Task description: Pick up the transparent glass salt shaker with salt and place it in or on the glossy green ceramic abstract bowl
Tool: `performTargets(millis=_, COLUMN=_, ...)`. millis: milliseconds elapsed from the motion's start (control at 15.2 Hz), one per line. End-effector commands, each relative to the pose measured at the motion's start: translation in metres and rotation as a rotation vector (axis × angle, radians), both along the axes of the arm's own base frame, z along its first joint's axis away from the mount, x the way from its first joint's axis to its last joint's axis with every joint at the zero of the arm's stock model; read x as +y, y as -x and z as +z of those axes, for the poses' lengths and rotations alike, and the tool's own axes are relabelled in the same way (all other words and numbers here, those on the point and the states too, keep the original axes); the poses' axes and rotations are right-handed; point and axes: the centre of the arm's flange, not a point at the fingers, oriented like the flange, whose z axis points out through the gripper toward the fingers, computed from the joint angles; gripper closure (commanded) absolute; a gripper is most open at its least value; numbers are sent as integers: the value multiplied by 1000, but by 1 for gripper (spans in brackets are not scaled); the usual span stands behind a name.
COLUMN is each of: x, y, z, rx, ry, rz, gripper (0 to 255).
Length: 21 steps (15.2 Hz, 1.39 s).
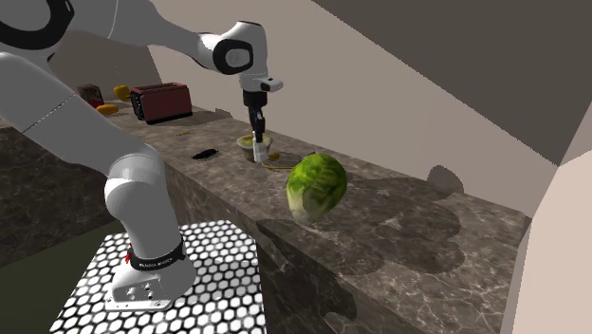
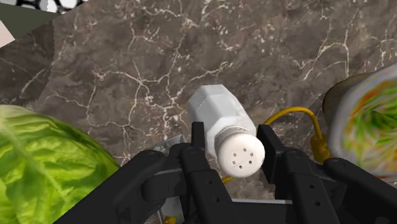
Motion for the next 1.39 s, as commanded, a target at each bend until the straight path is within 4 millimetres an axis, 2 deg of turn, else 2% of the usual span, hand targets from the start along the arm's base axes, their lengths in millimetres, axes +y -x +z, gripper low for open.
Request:
performTargets(millis=0, x=0, y=1, z=10, rx=0, ry=0, rz=0, gripper=255)
performTargets(millis=726, x=0, y=1, z=66, rx=0, ry=0, rz=0, gripper=255)
performTargets(millis=1320, x=117, y=0, z=85, rx=0, ry=0, rz=0, gripper=255)
